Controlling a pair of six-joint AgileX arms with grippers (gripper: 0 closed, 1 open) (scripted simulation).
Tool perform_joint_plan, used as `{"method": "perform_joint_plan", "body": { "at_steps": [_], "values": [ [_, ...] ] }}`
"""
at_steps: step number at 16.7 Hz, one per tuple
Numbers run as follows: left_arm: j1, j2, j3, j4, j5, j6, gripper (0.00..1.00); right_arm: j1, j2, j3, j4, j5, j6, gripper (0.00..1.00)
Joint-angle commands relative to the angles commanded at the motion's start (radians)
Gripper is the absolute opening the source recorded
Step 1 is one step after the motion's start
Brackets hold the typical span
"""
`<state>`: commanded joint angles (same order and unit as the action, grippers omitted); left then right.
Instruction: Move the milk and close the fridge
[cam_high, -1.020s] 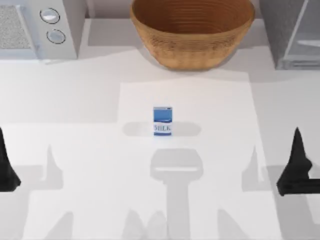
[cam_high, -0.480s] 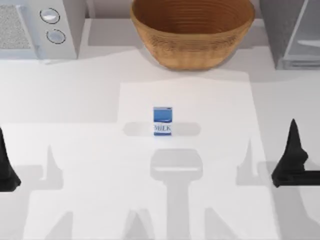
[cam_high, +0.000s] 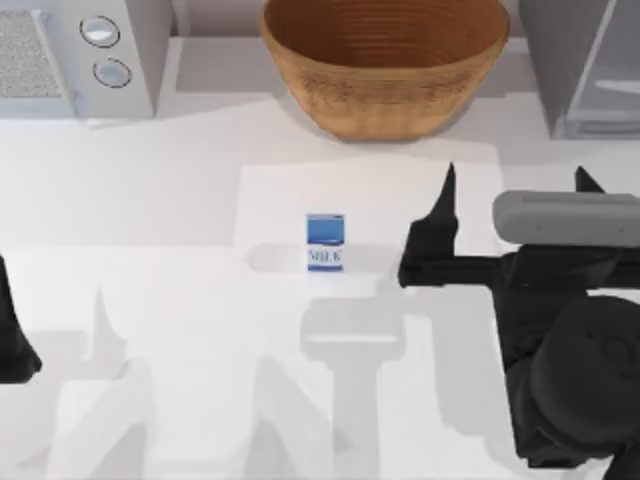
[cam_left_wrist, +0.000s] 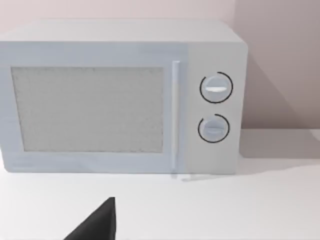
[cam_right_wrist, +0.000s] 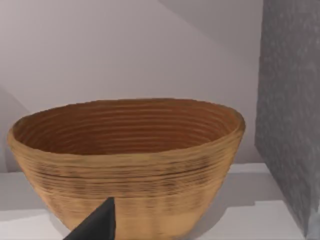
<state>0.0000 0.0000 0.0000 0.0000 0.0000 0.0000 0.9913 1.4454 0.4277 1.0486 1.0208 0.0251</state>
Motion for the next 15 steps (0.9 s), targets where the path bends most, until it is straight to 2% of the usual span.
{"method": "perform_joint_plan", "body": {
  "at_steps": [8, 11, 15],
  "values": [
    [0.000, 0.000, 0.000, 0.000, 0.000, 0.000, 1.00, 0.035, 0.787, 0.422, 0.297, 0.050, -0.003, 1.00],
    [0.000, 0.000, 0.000, 0.000, 0.000, 0.000, 1.00, 0.038, 0.951, 0.527, 0.365, 0.052, -0.004, 1.00],
    [0.000, 0.000, 0.000, 0.000, 0.000, 0.000, 1.00, 0.038, 1.023, 0.578, 0.397, 0.052, -0.005, 1.00]
  ]
}}
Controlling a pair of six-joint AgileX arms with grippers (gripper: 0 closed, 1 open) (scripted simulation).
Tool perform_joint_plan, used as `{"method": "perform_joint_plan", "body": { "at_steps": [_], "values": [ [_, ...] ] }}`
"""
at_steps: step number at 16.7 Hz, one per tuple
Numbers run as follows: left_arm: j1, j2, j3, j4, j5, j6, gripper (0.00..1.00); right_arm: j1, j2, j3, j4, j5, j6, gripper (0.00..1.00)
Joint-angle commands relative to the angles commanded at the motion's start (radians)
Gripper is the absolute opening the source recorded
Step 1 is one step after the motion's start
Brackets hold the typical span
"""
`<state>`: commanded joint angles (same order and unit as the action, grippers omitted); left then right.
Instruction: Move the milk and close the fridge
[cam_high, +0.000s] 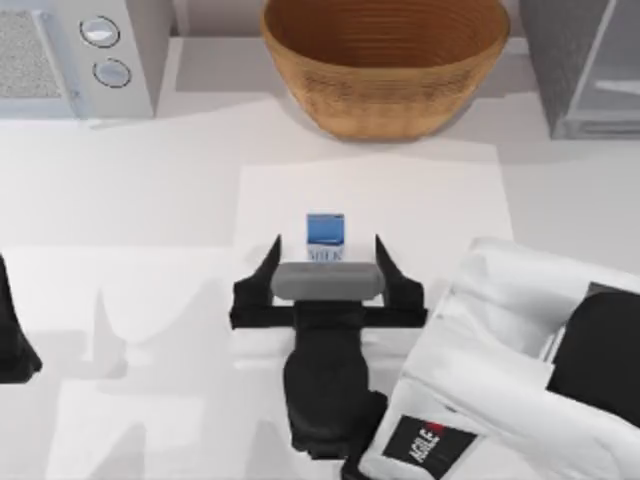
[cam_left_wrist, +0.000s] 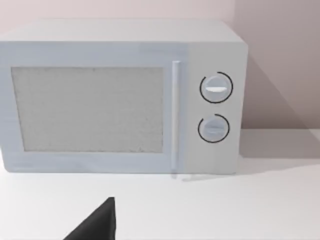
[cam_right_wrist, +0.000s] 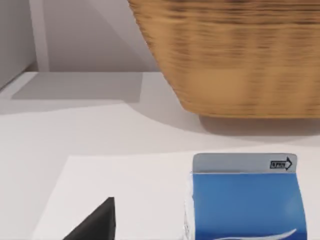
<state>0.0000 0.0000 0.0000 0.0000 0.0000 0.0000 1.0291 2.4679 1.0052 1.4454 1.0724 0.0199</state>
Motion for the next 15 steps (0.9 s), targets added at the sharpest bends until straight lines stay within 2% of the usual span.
{"method": "perform_joint_plan", "body": {
  "at_steps": [5, 11, 15],
  "values": [
    [0.000, 0.000, 0.000, 0.000, 0.000, 0.000, 1.00, -0.007, -0.001, 0.000, -0.004, -0.004, 0.000, 1.00],
    [0.000, 0.000, 0.000, 0.000, 0.000, 0.000, 1.00, -0.084, 0.031, 0.098, -0.063, -0.083, -0.003, 1.00],
    [0.000, 0.000, 0.000, 0.000, 0.000, 0.000, 1.00, -0.086, 0.032, 0.101, -0.065, -0.086, -0.003, 1.00]
  ]
}}
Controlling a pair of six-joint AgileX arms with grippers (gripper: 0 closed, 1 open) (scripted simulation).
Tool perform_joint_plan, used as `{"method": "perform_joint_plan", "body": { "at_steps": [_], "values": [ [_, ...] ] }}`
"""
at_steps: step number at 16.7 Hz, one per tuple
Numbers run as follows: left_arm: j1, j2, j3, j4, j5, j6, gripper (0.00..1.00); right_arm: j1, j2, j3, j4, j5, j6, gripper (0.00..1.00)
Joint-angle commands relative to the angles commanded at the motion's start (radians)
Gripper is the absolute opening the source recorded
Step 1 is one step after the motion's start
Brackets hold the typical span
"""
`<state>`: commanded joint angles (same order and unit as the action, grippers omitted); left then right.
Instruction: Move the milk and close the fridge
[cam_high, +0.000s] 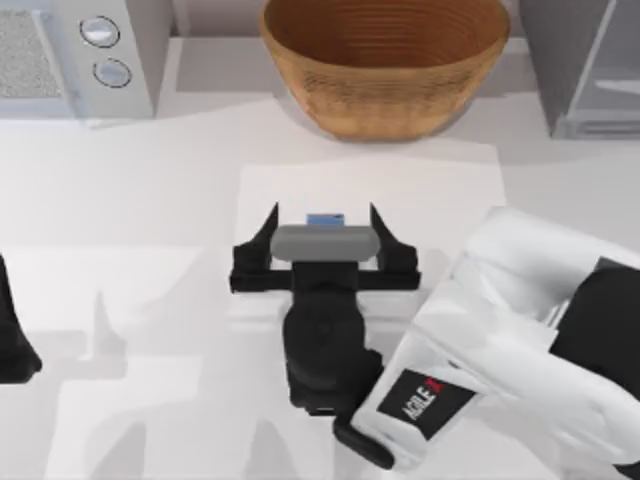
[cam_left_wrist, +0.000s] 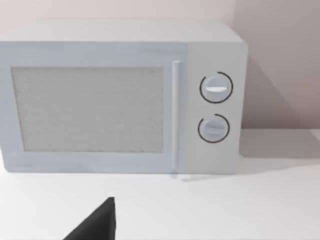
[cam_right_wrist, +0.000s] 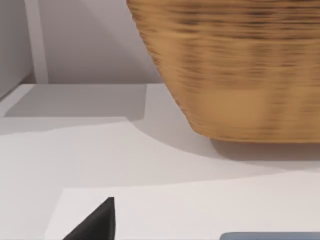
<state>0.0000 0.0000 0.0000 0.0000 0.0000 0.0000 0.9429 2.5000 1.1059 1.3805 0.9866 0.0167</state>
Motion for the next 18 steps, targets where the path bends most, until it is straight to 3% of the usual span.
{"method": "perform_joint_plan", "body": {
  "at_steps": [13, 18],
  "values": [
    [0.000, 0.000, 0.000, 0.000, 0.000, 0.000, 1.00, 0.000, 0.000, 0.000, 0.000, 0.000, 0.000, 0.02],
    [0.000, 0.000, 0.000, 0.000, 0.000, 0.000, 1.00, 0.000, 0.000, 0.000, 0.000, 0.000, 0.000, 0.00]
  ]
}}
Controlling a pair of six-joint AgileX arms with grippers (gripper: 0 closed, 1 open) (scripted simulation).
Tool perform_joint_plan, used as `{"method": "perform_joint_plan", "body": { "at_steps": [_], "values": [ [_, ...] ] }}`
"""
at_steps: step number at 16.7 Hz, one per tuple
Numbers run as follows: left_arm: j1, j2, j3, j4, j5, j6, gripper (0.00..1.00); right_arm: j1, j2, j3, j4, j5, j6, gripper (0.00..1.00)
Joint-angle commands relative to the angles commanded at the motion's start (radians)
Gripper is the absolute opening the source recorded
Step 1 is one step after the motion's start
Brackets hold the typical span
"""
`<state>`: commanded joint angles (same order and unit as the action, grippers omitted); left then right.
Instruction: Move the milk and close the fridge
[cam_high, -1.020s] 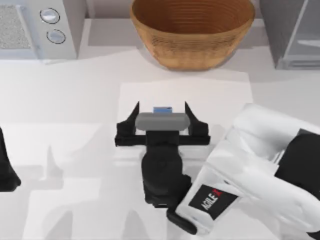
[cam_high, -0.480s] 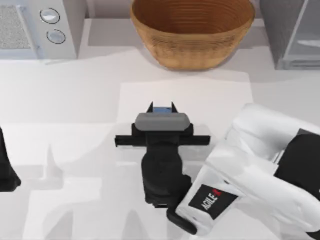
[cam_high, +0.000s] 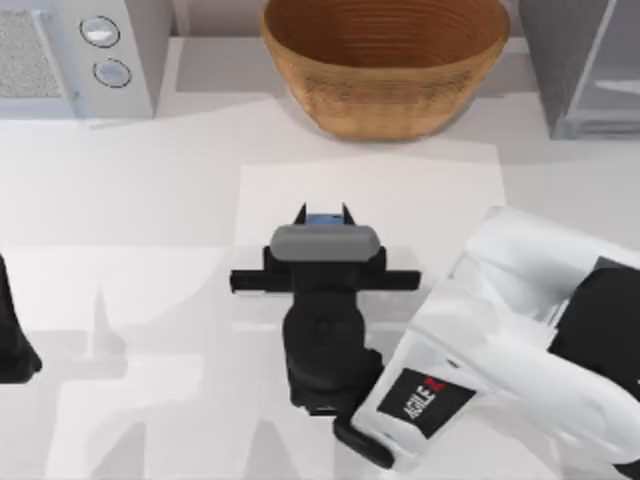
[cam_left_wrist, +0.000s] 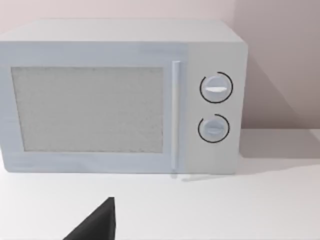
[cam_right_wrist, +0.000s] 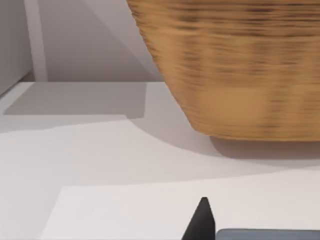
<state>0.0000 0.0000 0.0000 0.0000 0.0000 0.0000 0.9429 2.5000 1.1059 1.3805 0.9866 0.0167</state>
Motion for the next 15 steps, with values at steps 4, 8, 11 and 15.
{"method": "perform_joint_plan", "body": {
  "at_steps": [4, 8, 11, 15],
  "values": [
    [0.000, 0.000, 0.000, 0.000, 0.000, 0.000, 1.00, 0.003, -0.002, -0.001, -0.001, 0.000, 0.001, 0.00],
    [0.000, 0.000, 0.000, 0.000, 0.000, 0.000, 1.00, 0.002, -0.042, -0.012, -0.030, -0.001, 0.002, 0.00],
    [0.000, 0.000, 0.000, 0.000, 0.000, 0.000, 1.00, 0.002, -0.076, -0.021, -0.057, -0.001, 0.002, 0.00],
    [0.000, 0.000, 0.000, 0.000, 0.000, 0.000, 1.00, 0.003, -0.108, -0.028, -0.081, -0.001, 0.003, 0.00]
  ]
}}
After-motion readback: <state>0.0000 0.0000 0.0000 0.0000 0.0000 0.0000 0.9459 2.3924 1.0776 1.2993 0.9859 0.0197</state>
